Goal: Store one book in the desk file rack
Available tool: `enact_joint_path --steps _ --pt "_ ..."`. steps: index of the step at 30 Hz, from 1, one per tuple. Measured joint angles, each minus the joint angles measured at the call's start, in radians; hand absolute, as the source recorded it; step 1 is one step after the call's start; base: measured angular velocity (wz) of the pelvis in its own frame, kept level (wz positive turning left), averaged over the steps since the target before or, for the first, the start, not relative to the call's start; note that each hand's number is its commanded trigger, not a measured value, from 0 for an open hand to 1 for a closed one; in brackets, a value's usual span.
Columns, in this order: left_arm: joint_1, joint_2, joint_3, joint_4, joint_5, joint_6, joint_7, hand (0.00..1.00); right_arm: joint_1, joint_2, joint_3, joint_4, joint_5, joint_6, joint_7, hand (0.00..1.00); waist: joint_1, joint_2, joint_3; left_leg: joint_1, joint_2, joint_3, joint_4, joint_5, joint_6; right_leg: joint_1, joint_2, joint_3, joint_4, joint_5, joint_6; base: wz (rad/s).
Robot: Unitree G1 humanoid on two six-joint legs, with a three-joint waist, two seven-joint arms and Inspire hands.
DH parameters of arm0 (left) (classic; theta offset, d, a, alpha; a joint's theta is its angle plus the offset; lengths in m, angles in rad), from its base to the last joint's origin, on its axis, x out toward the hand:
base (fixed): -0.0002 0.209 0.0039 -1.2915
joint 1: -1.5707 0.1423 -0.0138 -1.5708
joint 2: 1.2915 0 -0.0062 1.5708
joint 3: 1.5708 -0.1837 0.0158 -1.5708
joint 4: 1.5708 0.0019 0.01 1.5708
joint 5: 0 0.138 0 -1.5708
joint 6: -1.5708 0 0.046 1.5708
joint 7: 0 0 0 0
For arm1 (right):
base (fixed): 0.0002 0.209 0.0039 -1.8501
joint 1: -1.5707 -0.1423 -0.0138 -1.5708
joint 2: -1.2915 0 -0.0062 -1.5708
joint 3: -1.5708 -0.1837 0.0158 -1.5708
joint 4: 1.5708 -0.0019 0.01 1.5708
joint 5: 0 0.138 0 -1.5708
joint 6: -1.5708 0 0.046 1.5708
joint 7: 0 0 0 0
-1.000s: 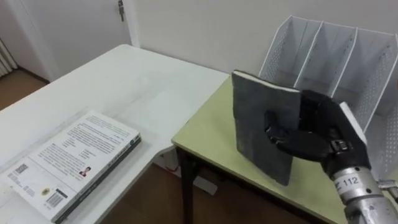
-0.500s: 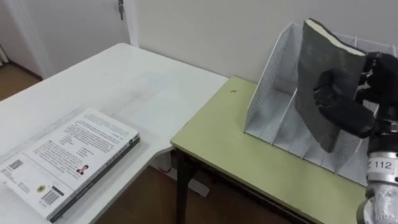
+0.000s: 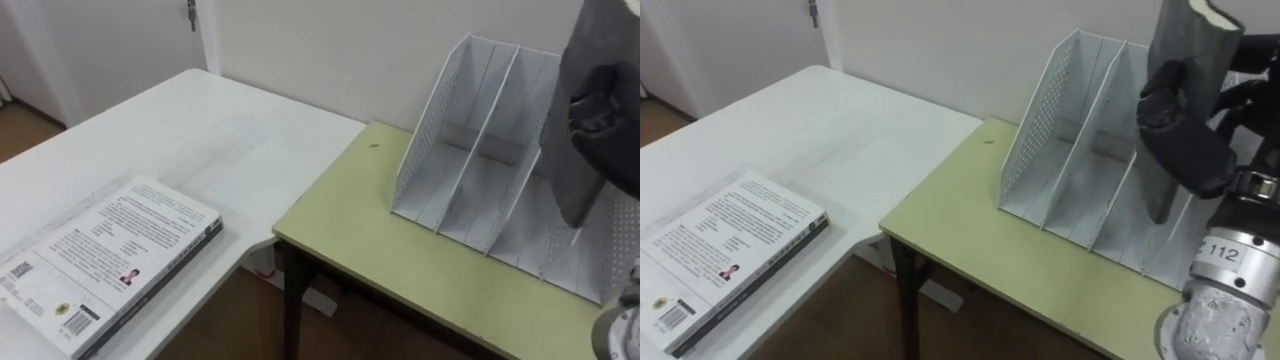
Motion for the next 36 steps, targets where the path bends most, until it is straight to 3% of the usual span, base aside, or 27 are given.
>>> enact_joint_path --steps 13,23,36 --pt "-0.009 0.001 0.029 0.027 0.002 0.001 0.021 0.0 -0.002 0.0 -0.065 0.033 0.006 0.0 -0.042 1.0 0.008 -0.019 0.0082 0.006 -0.002 -0.004 0.001 0.0 0.0 0.01 -0.002 -0.003 0.0 0.0 0.0 0.0" --pt "-0.009 0.0 0.051 0.035 0.002 0.001 0.024 0.0 -0.002 0.0 -0.068 0.033 0.005 0.0 -0.063 1.0 0.011 -0.021 0.0022 0.007 -0.002 -0.006 0.002 0.0 0.0 0.01 -0.002 -0.004 -0.001 0.0 0.0 0.0" --pt "-0.006 0.0 0.061 0.033 0.003 0.002 0.043 0.0 -0.002 0.0 -0.067 0.033 0.033 0.0 -0.032 1.0 0.018 -0.014 0.0004 0.006 -0.002 -0.011 0.001 0.0 0.0 0.011 -0.002 -0.009 -0.001 0.0 0.0 0.0"
